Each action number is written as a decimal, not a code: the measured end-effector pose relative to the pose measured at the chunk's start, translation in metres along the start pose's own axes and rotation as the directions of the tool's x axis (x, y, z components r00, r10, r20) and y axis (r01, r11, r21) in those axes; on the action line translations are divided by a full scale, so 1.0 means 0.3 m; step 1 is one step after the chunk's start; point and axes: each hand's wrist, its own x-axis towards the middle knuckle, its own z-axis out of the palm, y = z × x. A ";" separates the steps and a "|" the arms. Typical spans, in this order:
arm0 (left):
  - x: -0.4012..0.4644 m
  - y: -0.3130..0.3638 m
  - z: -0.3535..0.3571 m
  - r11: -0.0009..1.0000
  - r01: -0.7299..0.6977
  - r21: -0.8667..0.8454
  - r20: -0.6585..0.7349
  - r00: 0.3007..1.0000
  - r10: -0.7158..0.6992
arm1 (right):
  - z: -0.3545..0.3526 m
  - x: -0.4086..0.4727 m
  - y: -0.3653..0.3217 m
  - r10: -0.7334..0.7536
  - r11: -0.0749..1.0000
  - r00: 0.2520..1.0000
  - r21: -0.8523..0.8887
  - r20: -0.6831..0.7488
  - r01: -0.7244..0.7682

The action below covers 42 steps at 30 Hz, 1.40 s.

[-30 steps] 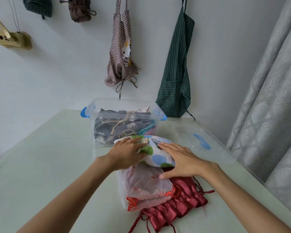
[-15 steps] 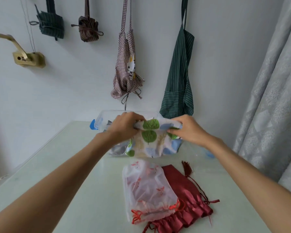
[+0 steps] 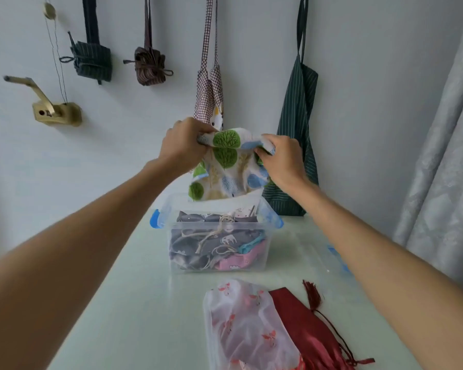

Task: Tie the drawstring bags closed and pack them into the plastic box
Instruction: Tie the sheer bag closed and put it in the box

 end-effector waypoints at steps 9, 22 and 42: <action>-0.203 -0.249 0.262 0.943 0.152 0.298 0.712 0.622 -0.325 | 0.208 -0.220 0.196 0.361 0.929 0.654 -0.315 0.665 -0.192; -0.203 -0.245 0.324 0.920 0.086 0.382 0.644 0.689 -0.332 | 0.227 -0.212 0.231 0.432 0.899 0.590 -0.377 0.682 -0.222; -0.837 -0.019 0.206 0.993 -0.013 0.120 0.771 0.631 -0.085 | -0.106 -0.813 0.040 0.422 0.887 0.684 -0.425 0.595 -0.178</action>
